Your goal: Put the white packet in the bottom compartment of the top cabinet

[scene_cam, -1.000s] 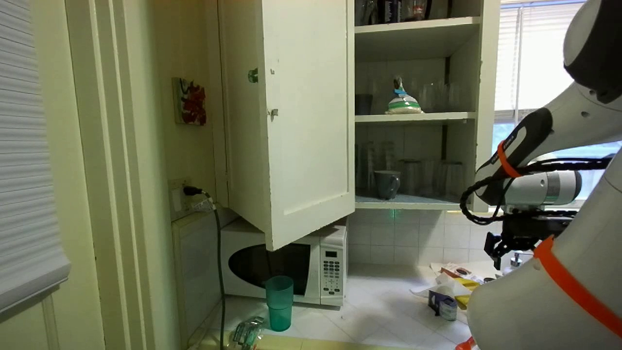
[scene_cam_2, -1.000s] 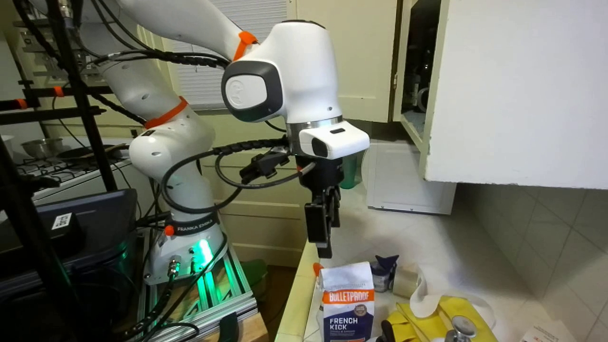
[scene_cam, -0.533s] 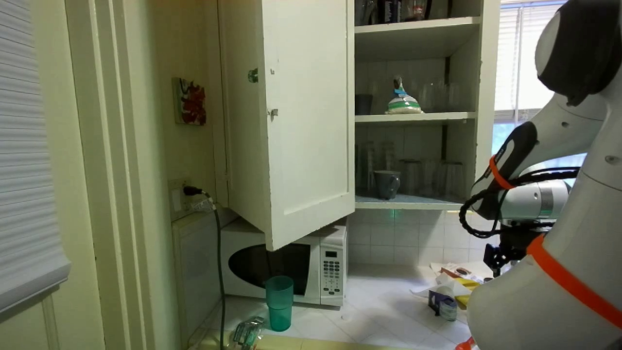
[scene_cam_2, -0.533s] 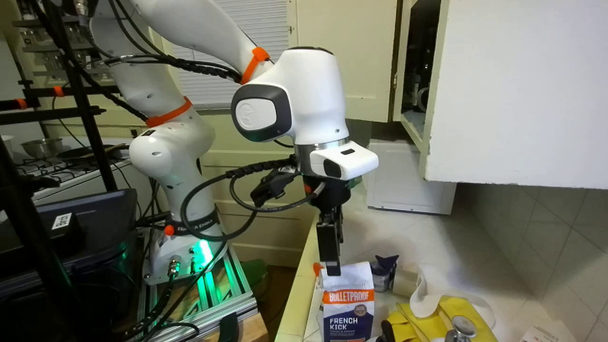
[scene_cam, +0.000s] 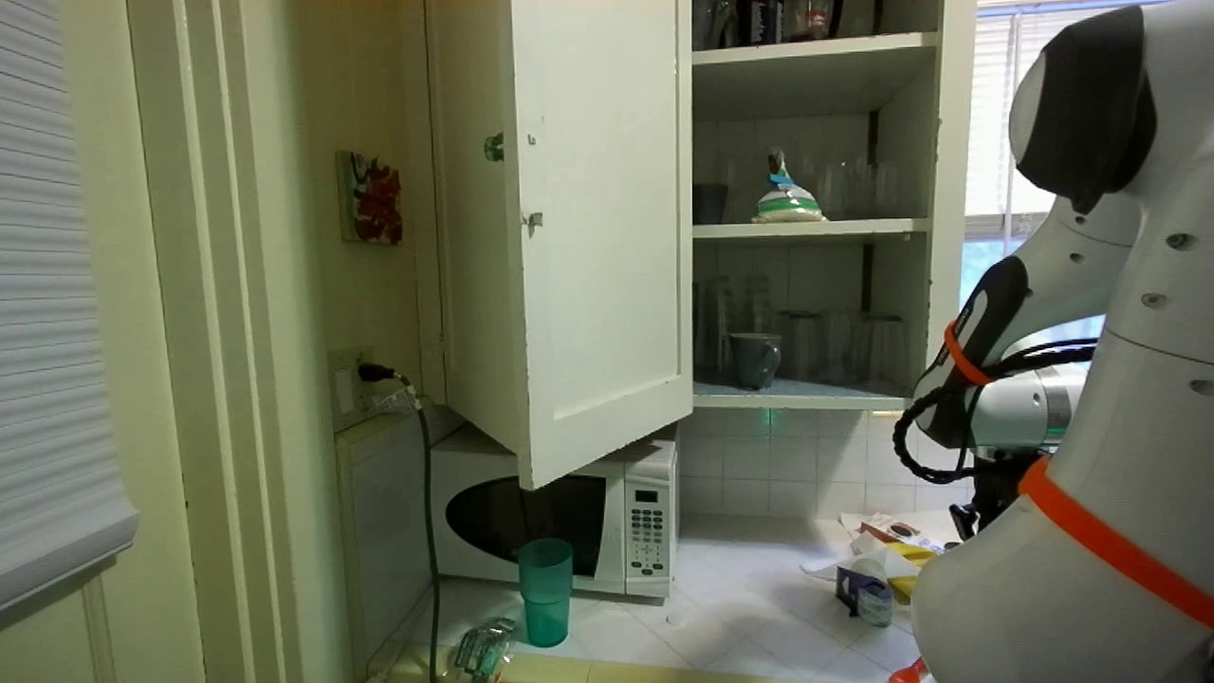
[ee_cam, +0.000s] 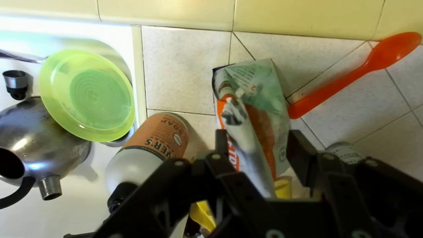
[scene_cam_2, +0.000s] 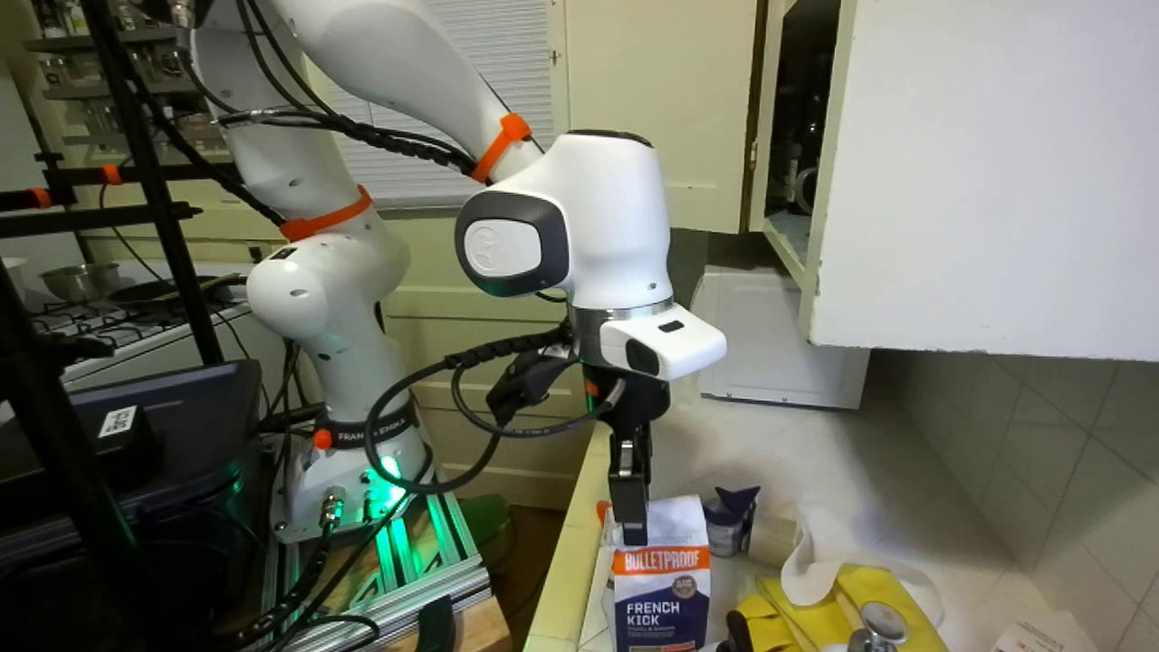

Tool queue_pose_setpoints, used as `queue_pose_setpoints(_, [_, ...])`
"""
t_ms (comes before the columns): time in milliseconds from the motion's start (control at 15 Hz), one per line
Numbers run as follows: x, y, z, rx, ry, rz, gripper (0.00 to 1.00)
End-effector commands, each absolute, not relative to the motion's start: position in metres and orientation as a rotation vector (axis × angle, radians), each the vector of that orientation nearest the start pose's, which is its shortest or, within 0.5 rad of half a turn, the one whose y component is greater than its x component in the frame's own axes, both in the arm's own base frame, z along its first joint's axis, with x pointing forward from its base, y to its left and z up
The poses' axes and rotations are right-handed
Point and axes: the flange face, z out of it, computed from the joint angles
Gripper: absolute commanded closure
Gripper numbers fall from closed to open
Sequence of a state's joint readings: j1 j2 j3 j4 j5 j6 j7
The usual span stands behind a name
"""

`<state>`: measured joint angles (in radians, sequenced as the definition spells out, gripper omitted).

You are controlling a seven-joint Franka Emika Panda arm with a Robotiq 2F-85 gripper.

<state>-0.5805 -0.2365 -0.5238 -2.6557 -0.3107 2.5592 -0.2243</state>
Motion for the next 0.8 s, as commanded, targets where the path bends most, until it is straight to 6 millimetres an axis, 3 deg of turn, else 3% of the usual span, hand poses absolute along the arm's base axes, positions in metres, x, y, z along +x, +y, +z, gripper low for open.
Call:
queue_pose_setpoints(0, [0.203, -0.376, 0.311, -3.110, 0.985, -0.093, 0.80])
queue_pose_setpoints(133, [0.204, -0.377, 0.310, -3.113, 0.981, -0.089, 0.96])
queue_pose_setpoints(200, [0.205, -0.377, 0.310, -3.113, 0.981, -0.085, 0.99])
queue_pose_setpoints(533, [0.208, -0.384, 0.318, -3.106, 0.997, -0.071, 0.99])
queue_pose_setpoints(733, [0.206, -0.385, 0.333, -3.117, 0.968, -0.093, 0.99])
